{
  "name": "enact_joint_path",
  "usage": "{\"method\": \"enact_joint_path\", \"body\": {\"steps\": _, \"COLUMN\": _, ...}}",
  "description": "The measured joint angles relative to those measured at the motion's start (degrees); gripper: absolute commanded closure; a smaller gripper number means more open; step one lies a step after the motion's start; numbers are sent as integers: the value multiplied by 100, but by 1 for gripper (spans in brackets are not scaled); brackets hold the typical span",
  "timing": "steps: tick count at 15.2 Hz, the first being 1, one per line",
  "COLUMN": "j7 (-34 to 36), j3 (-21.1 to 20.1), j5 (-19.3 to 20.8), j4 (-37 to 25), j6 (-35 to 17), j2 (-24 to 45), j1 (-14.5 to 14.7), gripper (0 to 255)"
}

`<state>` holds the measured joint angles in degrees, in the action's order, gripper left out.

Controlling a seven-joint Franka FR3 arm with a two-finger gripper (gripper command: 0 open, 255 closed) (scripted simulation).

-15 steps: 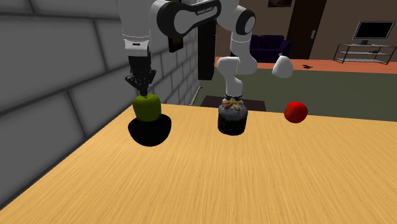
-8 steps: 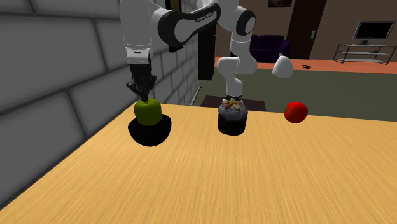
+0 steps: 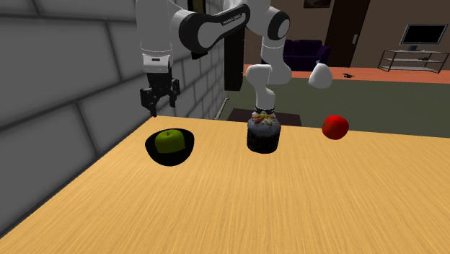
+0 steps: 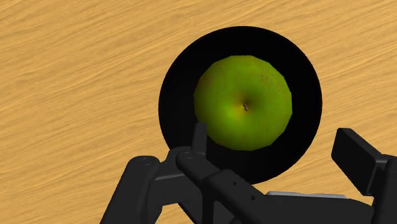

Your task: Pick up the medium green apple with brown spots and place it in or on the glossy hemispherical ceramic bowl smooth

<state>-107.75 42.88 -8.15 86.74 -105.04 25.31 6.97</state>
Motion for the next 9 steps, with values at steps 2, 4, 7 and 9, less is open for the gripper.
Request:
{"method": "enact_joint_path", "body": {"steps": 2, "j7": 0, "j3": 0, "j5": 0, "j4": 0, "j6": 0, "j2": 0, "j1": 0, "gripper": 0}}
{"method": "enact_joint_path", "body": {"steps": 4, "j7": 19, "j3": 9, "j5": 19, "j4": -211, "j6": 220, "j2": -19, "j1": -3, "gripper": 0}}
{"method": "enact_joint_path", "body": {"steps": 7, "j7": 29, "j3": 28, "j5": 40, "j4": -630, "j6": 648, "j2": -48, "j1": -36, "gripper": 0}}
{"method": "enact_joint_path", "body": {"steps": 9, "j7": 30, "j3": 18, "j5": 23, "j4": -724, "j6": 717, "j2": -14, "j1": -55, "gripper": 0}}
